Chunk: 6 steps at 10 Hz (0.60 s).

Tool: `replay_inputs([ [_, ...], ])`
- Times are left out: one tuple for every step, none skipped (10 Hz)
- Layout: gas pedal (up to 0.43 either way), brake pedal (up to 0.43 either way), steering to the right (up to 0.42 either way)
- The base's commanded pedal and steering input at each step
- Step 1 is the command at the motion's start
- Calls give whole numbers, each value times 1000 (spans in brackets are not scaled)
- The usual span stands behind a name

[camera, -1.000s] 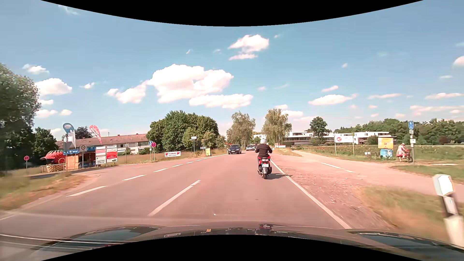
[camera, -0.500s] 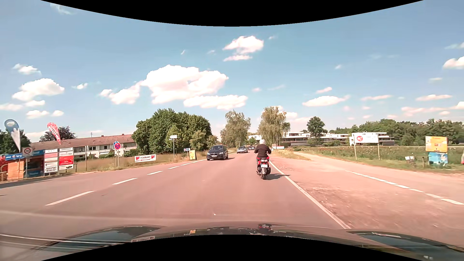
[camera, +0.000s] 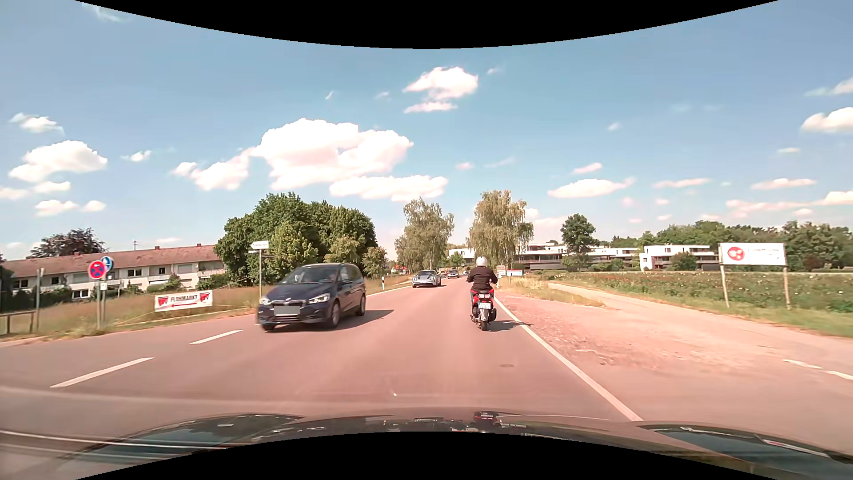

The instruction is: Follow the waypoints while adhering to traffic rules and regulations

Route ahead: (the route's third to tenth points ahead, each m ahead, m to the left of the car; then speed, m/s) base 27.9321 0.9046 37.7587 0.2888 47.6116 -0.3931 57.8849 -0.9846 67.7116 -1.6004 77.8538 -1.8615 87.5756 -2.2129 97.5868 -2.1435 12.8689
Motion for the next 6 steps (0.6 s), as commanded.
replay_inputs([
  [150, 12, 13],
  [150, 12, 13],
  [150, 12, 12],
  [150, 12, 12],
  [150, 12, 12],
  [150, 12, 14],
])
